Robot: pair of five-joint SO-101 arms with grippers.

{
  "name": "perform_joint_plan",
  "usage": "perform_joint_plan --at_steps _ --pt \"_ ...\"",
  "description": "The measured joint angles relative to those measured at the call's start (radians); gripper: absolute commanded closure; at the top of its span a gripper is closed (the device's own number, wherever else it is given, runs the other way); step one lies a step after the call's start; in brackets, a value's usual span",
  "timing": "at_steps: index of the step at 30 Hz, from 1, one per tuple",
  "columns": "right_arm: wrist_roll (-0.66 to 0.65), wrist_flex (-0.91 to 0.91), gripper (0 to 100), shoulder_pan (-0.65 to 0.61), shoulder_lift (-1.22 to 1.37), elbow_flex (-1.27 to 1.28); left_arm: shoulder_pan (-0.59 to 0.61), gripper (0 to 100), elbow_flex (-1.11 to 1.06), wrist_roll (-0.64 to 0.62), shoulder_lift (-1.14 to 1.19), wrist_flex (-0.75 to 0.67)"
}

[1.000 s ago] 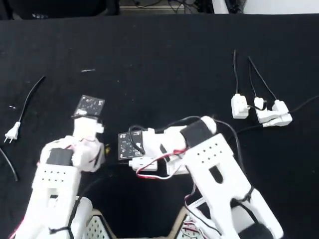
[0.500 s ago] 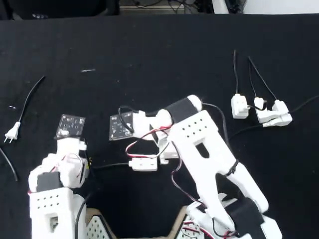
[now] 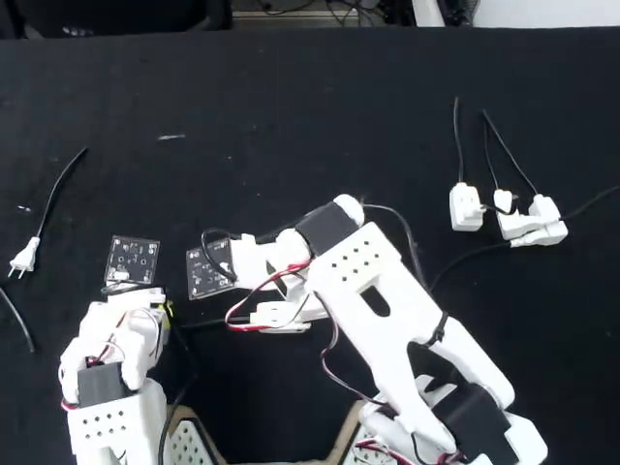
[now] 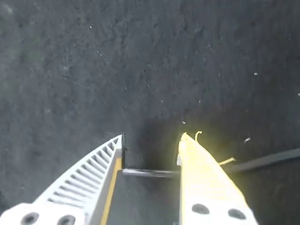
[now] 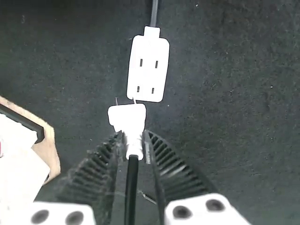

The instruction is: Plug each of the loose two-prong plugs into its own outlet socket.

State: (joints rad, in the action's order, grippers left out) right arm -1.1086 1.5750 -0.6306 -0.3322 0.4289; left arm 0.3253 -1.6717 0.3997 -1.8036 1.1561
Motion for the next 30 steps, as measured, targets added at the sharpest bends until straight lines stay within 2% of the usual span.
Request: perform_joint_plan --at_steps 5,14,30 --pt "0.0 0.0 98.8 -0.002 0.041 -0.009 0.002 80 0.0 0.0 -0.009 -0.002" --pt "0.0 0.035 98.8 -0.002 0.267 -0.199 0.008 80 0.0 0.0 -0.009 0.021" --pt "0.0 0.032 98.8 0.04 0.327 -0.235 0.008 80 0.0 0.0 -0.009 0.029"
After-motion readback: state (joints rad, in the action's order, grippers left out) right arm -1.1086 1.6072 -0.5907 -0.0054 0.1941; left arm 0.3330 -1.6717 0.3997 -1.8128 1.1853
